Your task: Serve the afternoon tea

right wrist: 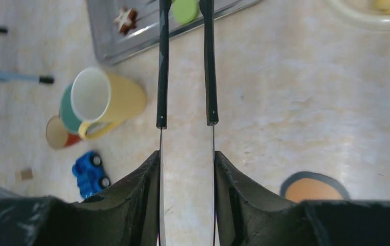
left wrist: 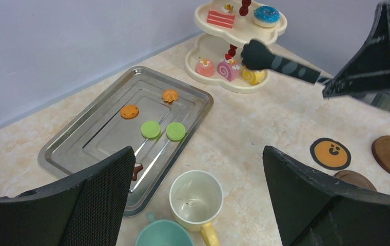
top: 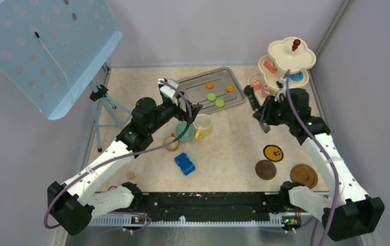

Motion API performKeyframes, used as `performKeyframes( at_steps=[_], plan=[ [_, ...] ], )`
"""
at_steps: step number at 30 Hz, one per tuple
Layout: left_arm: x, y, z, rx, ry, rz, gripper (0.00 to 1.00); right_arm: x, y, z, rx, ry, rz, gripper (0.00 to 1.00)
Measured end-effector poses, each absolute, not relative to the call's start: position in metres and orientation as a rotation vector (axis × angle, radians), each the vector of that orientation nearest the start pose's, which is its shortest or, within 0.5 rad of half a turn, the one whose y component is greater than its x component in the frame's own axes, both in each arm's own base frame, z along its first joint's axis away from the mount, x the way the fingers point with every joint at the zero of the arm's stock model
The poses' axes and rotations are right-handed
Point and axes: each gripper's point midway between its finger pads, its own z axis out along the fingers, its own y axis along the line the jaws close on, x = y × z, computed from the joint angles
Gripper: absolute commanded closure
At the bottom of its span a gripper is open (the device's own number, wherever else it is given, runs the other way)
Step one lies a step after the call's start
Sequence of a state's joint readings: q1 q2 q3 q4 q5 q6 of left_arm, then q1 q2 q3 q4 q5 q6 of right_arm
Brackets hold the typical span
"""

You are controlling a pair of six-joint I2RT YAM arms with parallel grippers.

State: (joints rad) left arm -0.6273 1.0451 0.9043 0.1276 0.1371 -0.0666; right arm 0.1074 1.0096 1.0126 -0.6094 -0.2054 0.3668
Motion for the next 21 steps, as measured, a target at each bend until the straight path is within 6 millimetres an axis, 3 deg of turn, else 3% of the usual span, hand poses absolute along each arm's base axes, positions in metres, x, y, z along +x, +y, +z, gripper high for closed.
performKeyframes(
  at_steps=[4,6,10,14,21],
  plan=[
    [0.302,-0.248,0.314,0.552,1.546,-0.624,0.01,0.283,0.149,0.209,-0.084,2.254,0.58,0.64],
    [0.305,-0.248,0.309,0.549,1.56,-0.615,0.01,0.288,0.168,0.197,-0.161,2.281,0.583,0.64],
    [0.308,-0.251,0.304,0.547,1.594,-0.618,0.01,0.318,0.184,0.17,-0.215,2.35,0.53,0.64],
    [0.308,-0.251,0.317,0.524,1.581,-0.633,0.01,0.354,0.196,0.148,-0.25,2.389,0.481,0.63],
    [0.313,-0.245,0.336,0.502,1.541,-0.591,0.01,0.407,0.214,0.136,-0.295,2.391,0.414,0.56]
  ],
)
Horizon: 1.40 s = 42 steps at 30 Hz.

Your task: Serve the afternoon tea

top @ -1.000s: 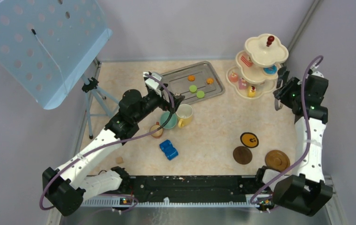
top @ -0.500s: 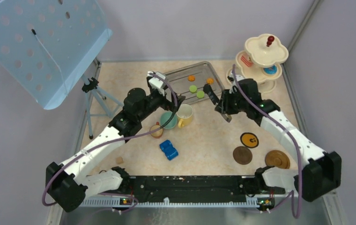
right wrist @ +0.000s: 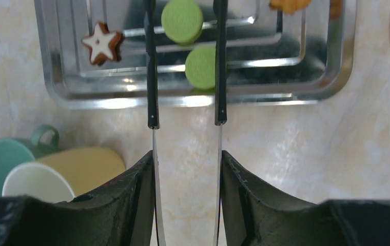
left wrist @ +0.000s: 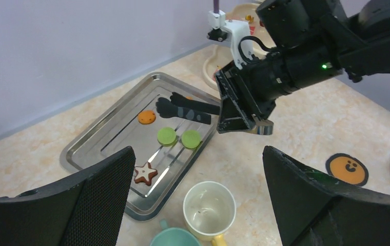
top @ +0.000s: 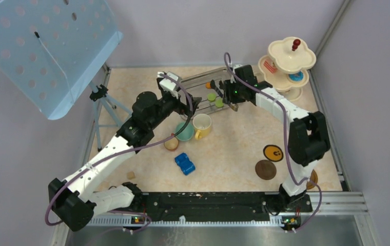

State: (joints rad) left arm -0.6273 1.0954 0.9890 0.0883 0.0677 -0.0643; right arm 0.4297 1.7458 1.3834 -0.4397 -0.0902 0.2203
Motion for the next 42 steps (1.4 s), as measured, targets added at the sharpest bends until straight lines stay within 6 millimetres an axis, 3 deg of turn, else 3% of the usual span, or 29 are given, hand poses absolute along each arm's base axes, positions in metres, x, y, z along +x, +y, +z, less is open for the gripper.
performKeyframes(
  at_steps=[3,7,14,22,42],
  plan=[
    [0.317,-0.241,0.337,0.511,1.531,-0.546,0.01,0.437,0.222,0.137,-0.312,2.364,0.364,0.55],
    [0.321,-0.236,0.336,0.517,1.519,-0.491,0.01,0.454,0.223,0.128,-0.331,2.373,0.303,0.53],
    [0.321,-0.226,0.315,0.534,1.545,-0.425,0.01,0.466,0.225,0.108,-0.38,2.415,0.221,0.52],
    [0.313,-0.215,0.332,0.51,1.492,-0.408,0.01,0.473,0.234,0.089,-0.446,2.439,0.159,0.5],
    [0.313,-0.215,0.331,0.51,1.492,-0.409,0.01,0.488,0.247,0.075,-0.581,2.428,0.008,0.52]
  ],
)
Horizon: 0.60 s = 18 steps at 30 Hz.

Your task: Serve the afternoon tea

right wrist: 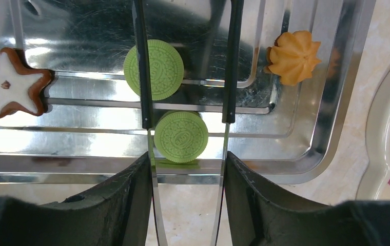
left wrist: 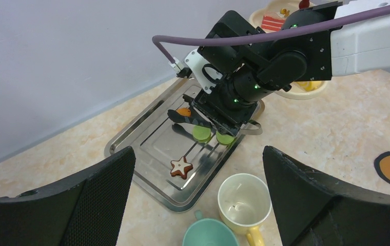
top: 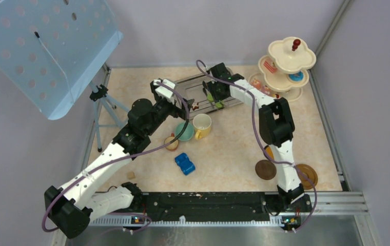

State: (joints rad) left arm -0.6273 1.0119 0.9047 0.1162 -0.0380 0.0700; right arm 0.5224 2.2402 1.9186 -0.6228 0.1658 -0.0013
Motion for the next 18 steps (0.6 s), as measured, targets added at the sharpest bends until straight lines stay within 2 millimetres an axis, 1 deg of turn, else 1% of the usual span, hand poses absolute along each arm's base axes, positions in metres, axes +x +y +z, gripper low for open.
performKeyframes(
  at_steps=[5,8,15,18],
  plan=[
    [0.313,-0.216,0.331,0.513,1.491,-0.412,0.01,0.489,0.245,0.065,-0.638,2.433,-0.06,0.52],
    [0.313,-0.216,0.331,0.513,1.492,-0.412,0.01,0.487,0.242,0.058,-0.669,2.449,-0.095,0.54],
    [0.313,-0.216,0.329,0.514,1.494,-0.412,0.01,0.493,0.239,0.057,-0.699,2.451,-0.151,0.64],
    [0.312,-0.216,0.329,0.514,1.493,-0.413,0.01,0.492,0.238,0.056,-0.708,2.458,-0.157,0.69]
  ],
)
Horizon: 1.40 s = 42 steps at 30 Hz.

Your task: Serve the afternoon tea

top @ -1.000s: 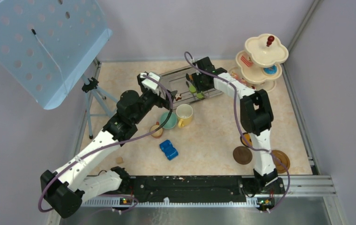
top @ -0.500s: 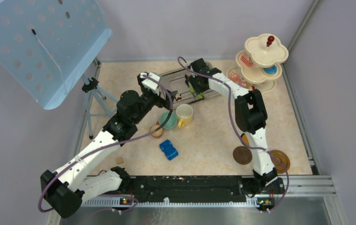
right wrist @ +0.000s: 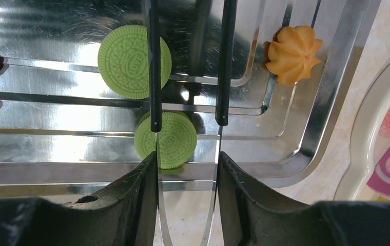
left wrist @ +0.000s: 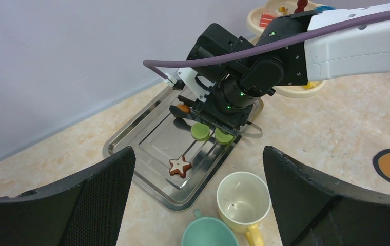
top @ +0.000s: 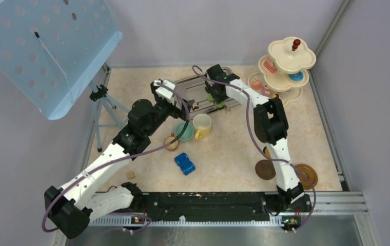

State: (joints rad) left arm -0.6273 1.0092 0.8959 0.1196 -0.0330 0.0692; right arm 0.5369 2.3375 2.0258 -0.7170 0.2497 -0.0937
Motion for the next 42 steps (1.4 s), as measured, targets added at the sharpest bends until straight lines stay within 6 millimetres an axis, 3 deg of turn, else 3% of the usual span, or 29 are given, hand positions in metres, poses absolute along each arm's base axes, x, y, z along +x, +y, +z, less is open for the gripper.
performKeyframes(
  at_steps=[10,14,22,28,35,42],
  plan=[
    [0.311,-0.215,0.33,0.514,1.488,-0.415,0.01,0.491,0.24,0.058,-0.665,2.464,-0.135,0.81],
    [0.311,-0.215,0.33,0.514,1.489,-0.415,0.01,0.48,0.236,0.064,-0.638,2.471,-0.115,0.85],
    [0.31,-0.216,0.33,0.514,1.489,-0.421,0.01,0.459,0.23,0.112,-0.534,2.413,-0.038,0.87],
    [0.309,-0.217,0.33,0.515,1.49,-0.432,0.01,0.422,0.215,0.136,-0.463,2.401,0.03,0.87],
    [0.306,-0.217,0.334,0.511,1.48,-0.446,0.01,0.361,0.171,0.166,-0.342,2.395,0.072,0.87],
    [0.301,-0.222,0.337,0.525,1.468,-0.489,0.01,0.329,0.091,0.209,-0.086,2.321,-0.005,0.87]
  ],
)
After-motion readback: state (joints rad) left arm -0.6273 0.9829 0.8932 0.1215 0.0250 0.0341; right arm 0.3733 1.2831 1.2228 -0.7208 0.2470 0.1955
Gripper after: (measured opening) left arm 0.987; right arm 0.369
